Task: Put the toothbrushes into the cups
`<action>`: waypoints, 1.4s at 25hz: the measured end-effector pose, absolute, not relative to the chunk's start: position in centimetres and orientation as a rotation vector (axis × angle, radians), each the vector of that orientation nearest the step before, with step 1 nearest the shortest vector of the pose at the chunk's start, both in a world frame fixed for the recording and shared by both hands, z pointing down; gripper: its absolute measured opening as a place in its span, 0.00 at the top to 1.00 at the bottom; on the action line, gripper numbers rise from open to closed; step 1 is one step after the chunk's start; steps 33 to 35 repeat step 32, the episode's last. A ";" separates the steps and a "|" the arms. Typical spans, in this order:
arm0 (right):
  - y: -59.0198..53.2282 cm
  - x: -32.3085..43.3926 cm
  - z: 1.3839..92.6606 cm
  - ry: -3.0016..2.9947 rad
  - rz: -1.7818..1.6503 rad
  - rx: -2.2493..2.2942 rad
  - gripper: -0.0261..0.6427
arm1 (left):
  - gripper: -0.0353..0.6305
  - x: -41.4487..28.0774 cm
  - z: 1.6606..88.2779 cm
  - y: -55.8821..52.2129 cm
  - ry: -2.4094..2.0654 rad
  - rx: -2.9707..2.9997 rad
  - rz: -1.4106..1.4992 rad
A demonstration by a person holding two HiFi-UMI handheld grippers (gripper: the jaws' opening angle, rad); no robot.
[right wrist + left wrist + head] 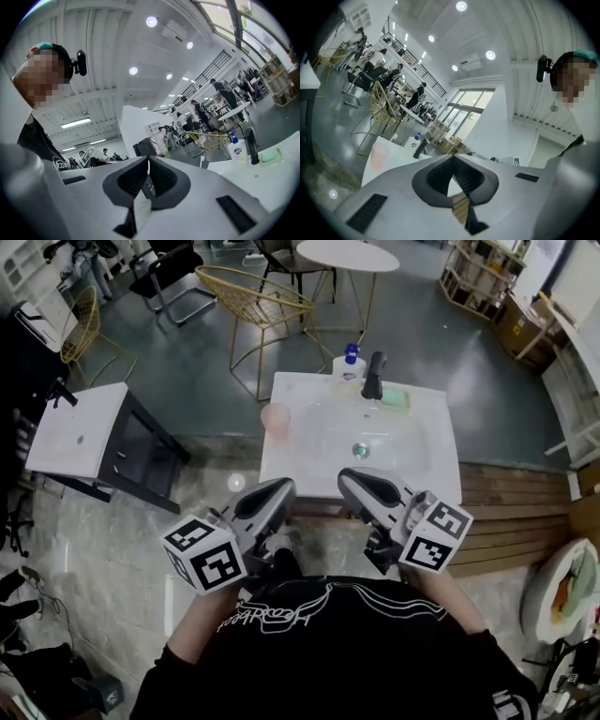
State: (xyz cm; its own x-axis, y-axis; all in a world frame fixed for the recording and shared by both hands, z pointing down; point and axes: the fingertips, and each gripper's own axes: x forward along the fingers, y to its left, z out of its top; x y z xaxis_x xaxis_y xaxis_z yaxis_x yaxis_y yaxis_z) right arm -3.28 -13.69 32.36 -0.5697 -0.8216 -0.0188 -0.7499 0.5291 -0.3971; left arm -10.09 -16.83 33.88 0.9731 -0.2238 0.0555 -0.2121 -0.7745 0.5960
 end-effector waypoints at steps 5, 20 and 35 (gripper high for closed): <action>-10.2 -4.5 31.3 2.572 -0.540 -1.223 0.91 | 0.94 -9.7 32.9 -13.2 -0.270 2.544 -0.017; -6.5 -5.8 30.1 2.606 -0.501 -1.152 0.91 | 0.94 -10.0 31.4 -9.5 -0.275 2.588 -0.016; -6.7 -4.7 30.0 2.578 -0.524 -1.138 0.91 | 0.94 -8.4 31.3 -9.4 -0.263 2.594 0.046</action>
